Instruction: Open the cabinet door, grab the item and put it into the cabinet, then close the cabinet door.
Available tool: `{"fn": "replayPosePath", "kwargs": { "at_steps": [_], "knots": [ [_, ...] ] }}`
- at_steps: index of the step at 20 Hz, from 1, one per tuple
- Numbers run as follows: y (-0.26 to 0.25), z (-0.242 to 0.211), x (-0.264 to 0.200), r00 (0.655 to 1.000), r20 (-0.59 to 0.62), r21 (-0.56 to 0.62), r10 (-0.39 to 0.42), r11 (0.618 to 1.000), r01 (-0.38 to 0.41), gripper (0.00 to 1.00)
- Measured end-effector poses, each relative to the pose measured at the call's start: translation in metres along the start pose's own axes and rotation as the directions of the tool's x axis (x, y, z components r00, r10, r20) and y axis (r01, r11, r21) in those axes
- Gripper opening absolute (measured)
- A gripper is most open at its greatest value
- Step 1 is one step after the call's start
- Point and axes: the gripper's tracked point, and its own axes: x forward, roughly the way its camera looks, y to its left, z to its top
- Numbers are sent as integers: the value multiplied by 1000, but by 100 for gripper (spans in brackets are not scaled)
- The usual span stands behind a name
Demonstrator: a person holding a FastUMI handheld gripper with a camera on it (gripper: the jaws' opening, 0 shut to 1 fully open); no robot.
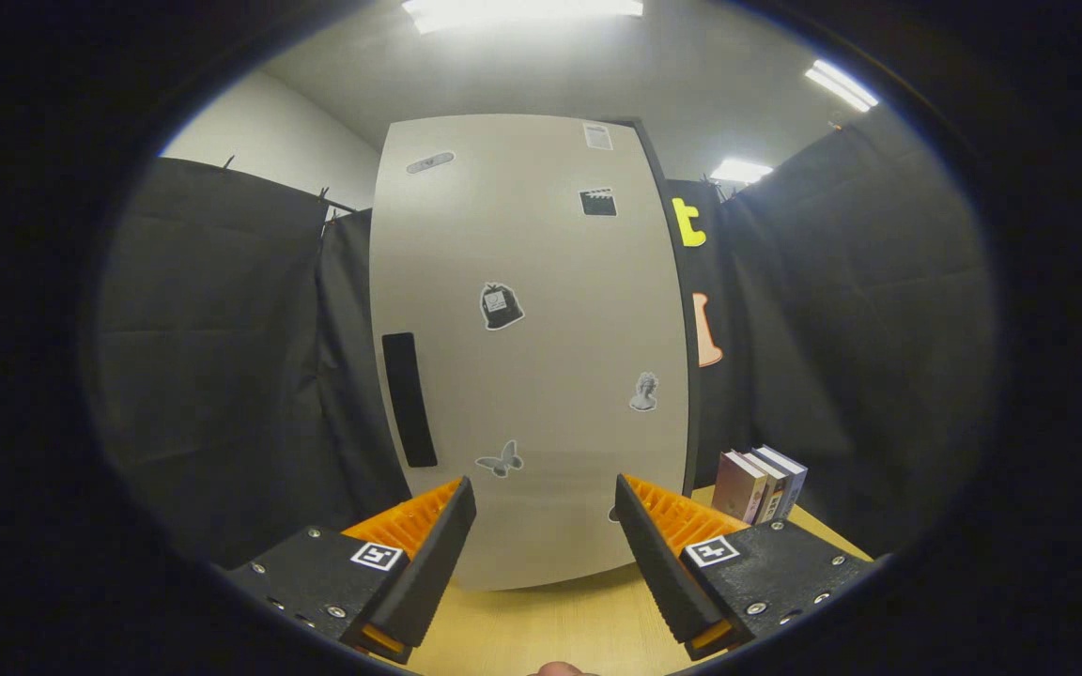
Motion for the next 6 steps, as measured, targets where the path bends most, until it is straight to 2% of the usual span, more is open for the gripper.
{"fn": "replayPosePath", "kwargs": {
  "at_steps": [6],
  "knots": [
    [0, -2, -2, 1000, -6, 8, 3, 1000, -3, 93]
  ]
}}
